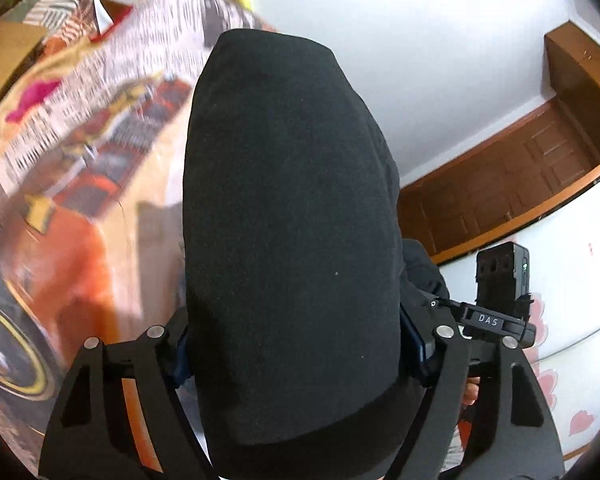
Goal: Fold large clothes
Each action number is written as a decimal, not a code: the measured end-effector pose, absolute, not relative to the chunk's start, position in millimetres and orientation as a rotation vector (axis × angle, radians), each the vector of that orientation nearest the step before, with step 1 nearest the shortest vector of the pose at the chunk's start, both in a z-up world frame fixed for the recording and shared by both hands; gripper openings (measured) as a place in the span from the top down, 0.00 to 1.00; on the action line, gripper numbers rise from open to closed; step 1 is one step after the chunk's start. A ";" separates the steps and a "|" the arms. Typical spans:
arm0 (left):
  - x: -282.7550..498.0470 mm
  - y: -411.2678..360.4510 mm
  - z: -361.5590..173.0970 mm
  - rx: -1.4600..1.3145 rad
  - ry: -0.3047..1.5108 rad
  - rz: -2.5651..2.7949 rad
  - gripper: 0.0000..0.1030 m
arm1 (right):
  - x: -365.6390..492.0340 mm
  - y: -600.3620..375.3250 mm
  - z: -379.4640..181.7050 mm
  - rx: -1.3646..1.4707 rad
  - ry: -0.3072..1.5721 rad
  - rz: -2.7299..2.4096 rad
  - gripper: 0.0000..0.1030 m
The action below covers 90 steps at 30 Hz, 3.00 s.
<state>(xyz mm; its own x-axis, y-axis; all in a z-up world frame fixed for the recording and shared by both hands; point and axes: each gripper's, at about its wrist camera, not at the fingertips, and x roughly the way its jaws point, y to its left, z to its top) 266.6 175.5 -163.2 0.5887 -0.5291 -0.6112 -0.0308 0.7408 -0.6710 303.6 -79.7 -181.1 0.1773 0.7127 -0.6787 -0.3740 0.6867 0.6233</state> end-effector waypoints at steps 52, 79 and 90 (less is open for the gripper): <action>180.1 277.4 -35.7 -0.424 0.675 -0.021 0.19 | 216.5 30.3 -56.7 0.009 0.729 0.832 0.62; -46.9 100.8 57.4 -0.096 0.081 0.223 0.14 | 35.4 -24.4 9.2 0.029 0.136 0.746 0.25; -52.8 103.1 43.1 -0.101 0.107 0.287 0.01 | 38.5 -25.7 13.3 0.006 0.148 0.694 0.12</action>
<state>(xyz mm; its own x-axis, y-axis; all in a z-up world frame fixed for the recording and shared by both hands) -52.8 103.1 43.1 0.9534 0.2771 -0.1191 -0.2877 0.9540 -0.0839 38.5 -25.7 13.3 0.7585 0.6378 -0.1336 -0.6370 0.7689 0.0545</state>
